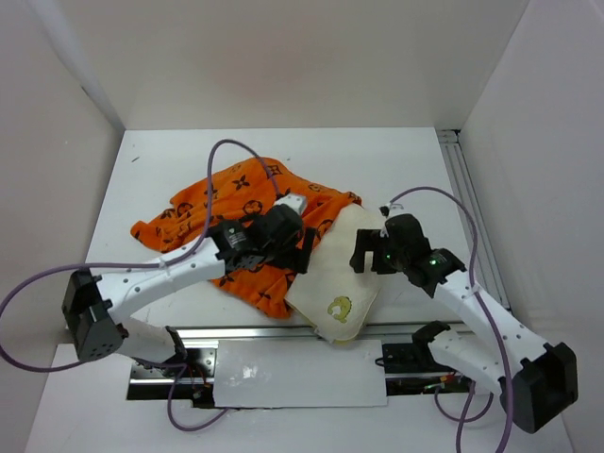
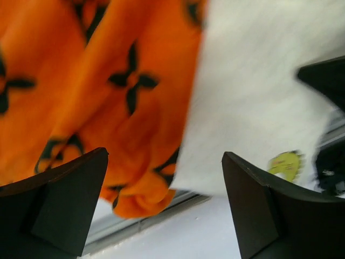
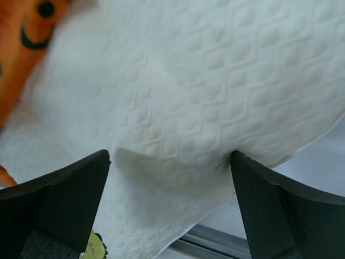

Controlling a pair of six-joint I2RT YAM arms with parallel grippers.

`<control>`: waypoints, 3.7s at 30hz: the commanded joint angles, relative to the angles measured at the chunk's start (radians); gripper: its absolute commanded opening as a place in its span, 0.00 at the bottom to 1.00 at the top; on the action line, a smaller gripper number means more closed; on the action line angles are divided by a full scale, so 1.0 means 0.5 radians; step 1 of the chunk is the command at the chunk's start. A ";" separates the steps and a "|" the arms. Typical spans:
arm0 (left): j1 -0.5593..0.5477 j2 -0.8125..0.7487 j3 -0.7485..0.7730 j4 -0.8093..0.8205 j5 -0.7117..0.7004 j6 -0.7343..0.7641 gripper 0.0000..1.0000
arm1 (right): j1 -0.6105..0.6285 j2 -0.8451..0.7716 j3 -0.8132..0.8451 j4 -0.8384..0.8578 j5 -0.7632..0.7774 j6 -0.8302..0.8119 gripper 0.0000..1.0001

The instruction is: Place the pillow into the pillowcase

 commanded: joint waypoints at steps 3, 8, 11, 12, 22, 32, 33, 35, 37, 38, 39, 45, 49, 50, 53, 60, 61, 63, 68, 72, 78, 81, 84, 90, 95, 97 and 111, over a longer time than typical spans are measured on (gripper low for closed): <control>-0.080 -0.251 -0.364 -0.158 -0.171 -0.457 0.99 | 0.119 0.270 -0.063 0.394 0.026 0.061 1.00; -0.120 -0.390 -0.465 -0.177 -0.170 -0.531 0.95 | 0.119 0.647 0.121 0.790 0.100 0.042 1.00; -0.138 -0.421 -0.514 -0.149 -0.170 -0.513 0.94 | 0.097 0.868 0.283 0.922 0.131 0.018 1.00; -0.139 -0.421 -0.514 -0.149 -0.170 -0.513 0.94 | 0.097 0.933 0.338 0.883 0.149 0.018 1.00; -0.194 -0.249 -0.625 -0.268 -0.384 -0.712 0.93 | 0.201 0.367 0.425 0.200 0.128 -0.301 1.00; -0.053 -0.075 -0.674 0.090 -0.263 -0.430 0.86 | 0.848 0.478 0.434 0.103 0.393 -0.381 1.00; -0.053 -0.041 -0.653 0.108 -0.262 -0.430 0.86 | 0.882 0.513 0.434 0.137 0.425 -0.381 1.00; -0.034 0.057 -0.652 0.127 -0.262 -0.411 0.82 | 0.929 0.613 0.434 0.177 0.367 -0.408 1.00; -0.010 0.104 -0.634 0.127 -0.281 -0.411 0.53 | 0.929 0.681 0.413 0.195 0.339 -0.409 1.00; 0.018 0.104 -0.613 0.103 -0.257 -0.411 0.43 | 0.929 0.706 0.394 0.195 0.263 -0.427 1.00; 0.036 0.104 -0.613 0.102 -0.256 -0.436 0.29 | 0.929 0.724 0.376 0.214 0.263 -0.427 1.00; 0.076 -0.080 -0.692 0.114 -0.219 -0.522 0.00 | 0.889 0.771 0.225 0.391 -0.025 -0.467 0.97; 0.076 -0.203 -0.692 0.133 -0.180 -0.482 0.00 | 0.889 0.902 0.176 0.658 -0.115 -0.510 0.53; 0.076 -0.227 -0.674 0.154 -0.149 -0.464 0.00 | 0.889 0.924 0.149 0.707 -0.148 -0.510 0.35; 0.058 -0.319 -0.650 0.154 -0.130 -0.363 0.00 | 0.870 0.995 0.197 0.781 -0.137 -0.489 0.00; -0.009 -0.399 -0.413 0.118 -0.051 -0.093 0.00 | 0.775 0.658 0.382 1.106 -0.139 -0.403 0.00; -0.028 -0.399 -0.383 0.118 -0.026 -0.071 0.00 | 0.754 0.590 0.382 1.243 -0.167 -0.369 0.00; -0.046 -0.399 -0.263 0.081 0.032 -0.004 0.00 | 0.732 0.544 0.403 1.397 -0.191 -0.265 0.00; -0.184 -0.436 -0.012 0.062 0.102 0.137 0.00 | 0.708 0.440 0.214 2.053 -0.103 -0.047 0.00; -0.240 -0.366 0.237 0.023 0.368 0.297 0.00 | 0.802 0.491 -0.035 2.514 0.026 0.082 0.00; -0.353 -0.274 0.443 0.041 0.777 0.350 0.00 | 0.996 0.807 -0.311 3.162 0.474 0.137 0.00; -0.378 -0.274 0.443 0.059 0.802 0.350 0.01 | 1.042 0.878 -0.311 3.132 0.533 0.192 0.00; -0.378 -0.298 0.339 0.041 0.683 0.282 0.10 | 1.042 0.817 -0.311 2.933 0.557 0.214 0.00; -0.378 -0.390 0.090 0.041 0.502 0.169 0.51 | 0.984 0.370 -0.229 1.878 0.768 0.278 0.68; -0.378 -0.409 0.090 -0.097 0.285 0.065 0.92 | 0.880 0.007 -0.290 1.055 0.787 0.477 1.00; -0.378 -0.387 0.151 -0.183 0.177 0.028 1.00 | 0.852 -0.167 -0.317 0.862 0.827 0.530 1.00; 0.429 0.796 1.088 -0.496 -0.170 0.129 0.78 | 0.037 0.479 0.075 1.091 0.365 0.373 1.00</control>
